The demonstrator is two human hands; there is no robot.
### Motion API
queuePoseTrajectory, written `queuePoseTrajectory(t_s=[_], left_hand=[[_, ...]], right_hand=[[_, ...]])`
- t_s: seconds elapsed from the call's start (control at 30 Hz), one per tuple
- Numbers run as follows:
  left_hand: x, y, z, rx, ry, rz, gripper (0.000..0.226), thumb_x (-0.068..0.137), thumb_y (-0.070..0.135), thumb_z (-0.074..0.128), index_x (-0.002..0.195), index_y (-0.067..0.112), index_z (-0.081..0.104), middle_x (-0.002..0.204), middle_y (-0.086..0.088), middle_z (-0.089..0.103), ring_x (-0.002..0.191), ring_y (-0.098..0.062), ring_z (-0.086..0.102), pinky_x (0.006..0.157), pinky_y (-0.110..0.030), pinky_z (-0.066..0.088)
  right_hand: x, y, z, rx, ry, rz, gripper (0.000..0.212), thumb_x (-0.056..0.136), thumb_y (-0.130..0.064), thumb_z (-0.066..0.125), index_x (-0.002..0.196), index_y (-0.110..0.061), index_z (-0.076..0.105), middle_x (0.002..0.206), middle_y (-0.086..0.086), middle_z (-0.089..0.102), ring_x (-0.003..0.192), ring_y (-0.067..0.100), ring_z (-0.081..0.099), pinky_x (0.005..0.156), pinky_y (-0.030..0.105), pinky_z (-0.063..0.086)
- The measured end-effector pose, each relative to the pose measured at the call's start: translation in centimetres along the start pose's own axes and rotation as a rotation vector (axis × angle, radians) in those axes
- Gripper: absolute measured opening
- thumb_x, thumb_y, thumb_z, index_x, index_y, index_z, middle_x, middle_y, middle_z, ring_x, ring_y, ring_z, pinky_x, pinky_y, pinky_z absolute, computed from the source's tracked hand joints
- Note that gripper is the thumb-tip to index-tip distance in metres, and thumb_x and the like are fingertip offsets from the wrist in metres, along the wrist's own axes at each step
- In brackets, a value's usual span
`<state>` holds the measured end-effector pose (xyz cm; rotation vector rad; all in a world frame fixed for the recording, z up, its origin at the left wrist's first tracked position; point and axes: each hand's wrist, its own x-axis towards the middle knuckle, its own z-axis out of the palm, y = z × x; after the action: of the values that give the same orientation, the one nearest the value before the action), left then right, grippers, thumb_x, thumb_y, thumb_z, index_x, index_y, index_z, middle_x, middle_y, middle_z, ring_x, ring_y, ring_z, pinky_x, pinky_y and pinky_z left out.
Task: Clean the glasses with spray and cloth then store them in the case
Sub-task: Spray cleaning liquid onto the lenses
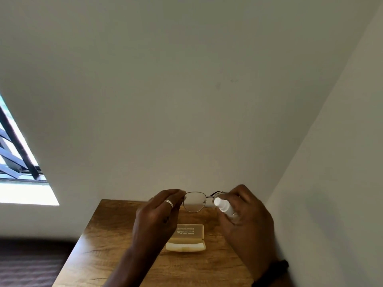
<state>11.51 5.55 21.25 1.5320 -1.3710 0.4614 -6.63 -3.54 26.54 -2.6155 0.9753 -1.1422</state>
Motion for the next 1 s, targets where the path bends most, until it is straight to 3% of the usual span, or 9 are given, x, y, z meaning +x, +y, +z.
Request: queuePoseTrajectory(t_s=[0.13, 0.47, 0.6, 0.67, 0.7, 0.77, 0.83, 0.9, 1.0], left_hand=[[0.0, 0.1, -0.1, 0.034, -0.001, 0.037, 0.02, 0.085, 0.004, 0.075, 0.105, 0.002, 0.078, 0.103, -0.006, 0.078, 0.088, -0.014, 0.075, 0.063, -0.03, 0.063], [-0.1, 0.9, 0.0, 0.106, -0.048, 0.072, 0.03, 0.082, 0.006, 0.08, 0.111, 0.006, 0.076, 0.109, -0.005, 0.077, 0.088, -0.015, 0.075, 0.062, -0.031, 0.063], [-1.4, 1.5, 0.4, 0.007, 0.052, -0.014, 0.036, 0.092, 0.012, 0.071, 0.128, 0.01, 0.067, 0.129, -0.001, 0.066, 0.096, -0.001, 0.069, 0.075, -0.013, 0.058], [-2.8, 2.5, 0.9, -0.117, 0.098, -0.204, 0.027, 0.093, 0.015, 0.068, 0.121, 0.015, 0.068, 0.118, 0.005, 0.068, 0.085, -0.001, 0.068, 0.069, -0.011, 0.055], [-3.4, 3.1, 1.1, -0.242, 0.087, -0.399, 0.019, 0.094, 0.016, 0.068, 0.112, 0.02, 0.069, 0.104, 0.006, 0.071, 0.078, -0.004, 0.069, 0.064, -0.017, 0.056], [-3.7, 4.3, 1.7, -0.635, -0.088, -0.913, 0.012, 0.09, 0.021, 0.07, 0.101, 0.018, 0.071, 0.089, -0.005, 0.075, 0.07, -0.009, 0.07, 0.058, -0.026, 0.056], [-3.5, 5.1, 2.4, -0.985, -0.314, -1.249, 0.028, 0.085, 0.027, 0.068, 0.107, 0.009, 0.072, 0.097, -0.011, 0.077, 0.073, -0.015, 0.071, 0.058, -0.028, 0.055], [-3.0, 5.8, 2.9, -1.246, -0.361, -1.365, 0.031, 0.092, 0.024, 0.064, 0.118, 0.008, 0.07, 0.11, -0.013, 0.077, 0.084, -0.02, 0.07, 0.062, -0.03, 0.055], [-2.2, 6.4, 3.1, -1.405, -0.282, -1.325, 0.035, 0.093, 0.024, 0.062, 0.126, 0.014, 0.068, 0.121, -0.013, 0.073, 0.094, -0.023, 0.068, 0.067, -0.032, 0.056]], right_hand=[[0.9, 0.4, 0.1, -0.12, -0.062, -0.073, 0.031, 0.066, -0.027, 0.084, 0.093, -0.035, 0.071, 0.085, -0.014, 0.056, 0.077, 0.002, 0.041, 0.061, 0.028, 0.049], [1.8, 1.2, 0.2, -0.224, -0.123, -0.212, 0.026, 0.059, -0.028, 0.086, 0.079, -0.031, 0.069, 0.075, -0.016, 0.064, 0.07, 0.007, 0.052, 0.064, 0.025, 0.039], [2.3, 2.0, -0.6, -0.167, -0.075, -0.166, 0.024, 0.064, -0.024, 0.085, 0.08, -0.032, 0.069, 0.076, -0.016, 0.065, 0.07, 0.008, 0.054, 0.061, 0.03, 0.046], [2.4, 2.4, -1.0, -0.08, -0.041, -0.129, 0.019, 0.069, -0.025, 0.081, 0.081, -0.033, 0.069, 0.078, -0.018, 0.065, 0.071, 0.008, 0.057, 0.061, 0.034, 0.05], [2.4, 2.5, -1.2, -0.01, -0.021, -0.109, 0.015, 0.072, -0.027, 0.079, 0.081, -0.032, 0.069, 0.079, -0.018, 0.066, 0.071, 0.008, 0.059, 0.062, 0.034, 0.052], [2.4, 2.4, -1.5, 0.165, 0.01, -0.05, 0.008, 0.076, -0.03, 0.078, 0.081, -0.028, 0.071, 0.079, -0.017, 0.069, 0.072, 0.008, 0.064, 0.064, 0.026, 0.054], [2.3, 2.0, -1.7, 0.362, 0.017, 0.05, 0.01, 0.077, -0.031, 0.079, 0.081, -0.026, 0.072, 0.077, -0.016, 0.071, 0.075, 0.009, 0.067, 0.065, 0.015, 0.051], [2.1, 1.6, -1.6, 0.532, 0.001, 0.149, 0.01, 0.073, -0.033, 0.076, 0.079, -0.026, 0.072, 0.075, -0.014, 0.073, 0.075, 0.009, 0.068, 0.064, 0.011, 0.049], [1.8, 1.2, -1.2, 0.778, -0.01, 0.283, 0.004, 0.07, -0.028, 0.074, 0.072, -0.025, 0.074, 0.074, -0.004, 0.074, 0.069, 0.008, 0.067, 0.064, 0.017, 0.049]])
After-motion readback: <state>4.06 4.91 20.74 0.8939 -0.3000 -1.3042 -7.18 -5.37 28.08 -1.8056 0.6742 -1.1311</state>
